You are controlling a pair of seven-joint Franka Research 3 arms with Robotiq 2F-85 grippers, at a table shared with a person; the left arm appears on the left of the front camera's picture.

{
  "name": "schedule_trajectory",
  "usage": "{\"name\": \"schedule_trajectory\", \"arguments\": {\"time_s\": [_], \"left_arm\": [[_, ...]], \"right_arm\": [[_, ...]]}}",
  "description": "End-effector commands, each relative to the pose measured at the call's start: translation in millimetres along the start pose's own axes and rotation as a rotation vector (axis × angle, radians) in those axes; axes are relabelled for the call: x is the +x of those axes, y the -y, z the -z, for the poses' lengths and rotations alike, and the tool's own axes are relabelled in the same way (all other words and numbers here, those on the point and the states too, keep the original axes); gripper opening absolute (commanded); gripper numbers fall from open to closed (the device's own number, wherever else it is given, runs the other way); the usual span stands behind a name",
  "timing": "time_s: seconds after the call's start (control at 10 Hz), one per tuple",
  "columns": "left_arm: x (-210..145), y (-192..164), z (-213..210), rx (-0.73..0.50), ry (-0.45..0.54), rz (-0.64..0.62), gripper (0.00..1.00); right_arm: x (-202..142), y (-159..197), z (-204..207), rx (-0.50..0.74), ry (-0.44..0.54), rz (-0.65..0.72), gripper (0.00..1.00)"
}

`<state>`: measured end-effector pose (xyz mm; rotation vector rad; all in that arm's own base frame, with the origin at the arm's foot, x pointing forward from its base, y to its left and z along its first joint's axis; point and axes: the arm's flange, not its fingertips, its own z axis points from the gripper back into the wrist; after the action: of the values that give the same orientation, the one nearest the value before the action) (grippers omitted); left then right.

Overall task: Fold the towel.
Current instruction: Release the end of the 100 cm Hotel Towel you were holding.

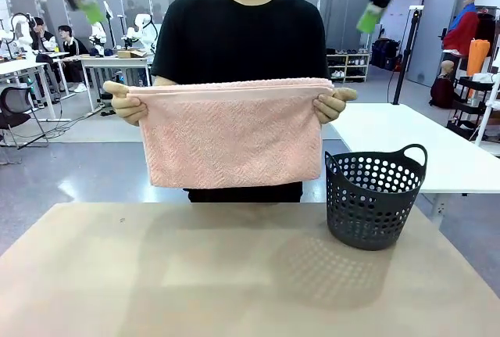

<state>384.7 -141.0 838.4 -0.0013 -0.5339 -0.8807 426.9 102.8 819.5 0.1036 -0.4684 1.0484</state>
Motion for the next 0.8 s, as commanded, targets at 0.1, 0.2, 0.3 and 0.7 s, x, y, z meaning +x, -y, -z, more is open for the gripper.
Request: {"name": "schedule_trajectory", "arguments": {"time_s": [0.1, 0.2, 0.3, 0.7], "left_arm": [[-101.8, -4.9, -18.3, 0.094, 0.023, -0.245, 1.00], [-124.3, -12.1, -24.2, 0.108, 0.025, -0.315, 1.00], [-140.9, -15.8, -27.2, 0.102, 0.029, -0.357, 1.00], [-162.9, -27.2, -39.9, 0.081, 0.016, -0.382, 1.00]], "right_arm": [[-80.5, -2.6, -18.1, -0.076, 0.089, 0.200, 1.00], [-101.7, -0.5, -26.0, -0.116, 0.085, 0.261, 1.00], [-116.8, -1.5, -32.8, -0.121, 0.096, 0.290, 1.00], [-133.7, -10.6, -23.2, -0.137, 0.015, 0.270, 1.00]]}}
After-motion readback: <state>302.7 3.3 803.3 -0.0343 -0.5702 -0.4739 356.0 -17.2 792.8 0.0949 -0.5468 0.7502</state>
